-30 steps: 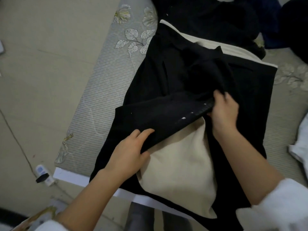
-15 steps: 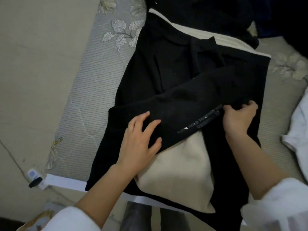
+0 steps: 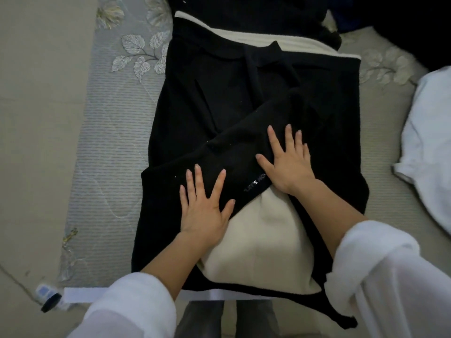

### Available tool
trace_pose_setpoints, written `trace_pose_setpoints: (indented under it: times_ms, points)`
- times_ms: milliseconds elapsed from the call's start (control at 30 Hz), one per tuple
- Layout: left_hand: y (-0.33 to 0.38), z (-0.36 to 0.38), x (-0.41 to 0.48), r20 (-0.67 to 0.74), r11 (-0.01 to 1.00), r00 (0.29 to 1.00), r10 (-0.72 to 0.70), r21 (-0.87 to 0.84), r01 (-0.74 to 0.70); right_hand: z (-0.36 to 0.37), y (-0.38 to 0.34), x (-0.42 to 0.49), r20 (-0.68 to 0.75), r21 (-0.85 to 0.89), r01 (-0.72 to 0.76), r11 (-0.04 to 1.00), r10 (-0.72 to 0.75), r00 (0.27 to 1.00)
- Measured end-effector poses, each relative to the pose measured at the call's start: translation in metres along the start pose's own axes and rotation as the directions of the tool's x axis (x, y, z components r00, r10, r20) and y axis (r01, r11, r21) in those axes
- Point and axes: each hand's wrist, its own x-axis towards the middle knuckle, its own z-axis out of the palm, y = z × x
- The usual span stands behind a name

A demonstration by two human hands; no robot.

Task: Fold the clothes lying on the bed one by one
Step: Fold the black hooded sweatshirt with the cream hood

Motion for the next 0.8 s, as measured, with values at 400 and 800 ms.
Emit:
trace_pose_setpoints:
  times_ms: [400,800]
  points:
    - [-0.029,0.01,-0.094,0.032,0.849,0.865,0.5,0.176,-0.498,0.078,0.06,-0.215,-0.065,0.049,0.13,0.99,-0.127,0.99]
    - [-0.002,0.013,-0.099,0.284,0.737,0.901,0.328,0.52,-0.432,0.099,0.067,-0.202,0.114,-0.142,0.143,0.979,-0.128,0.985]
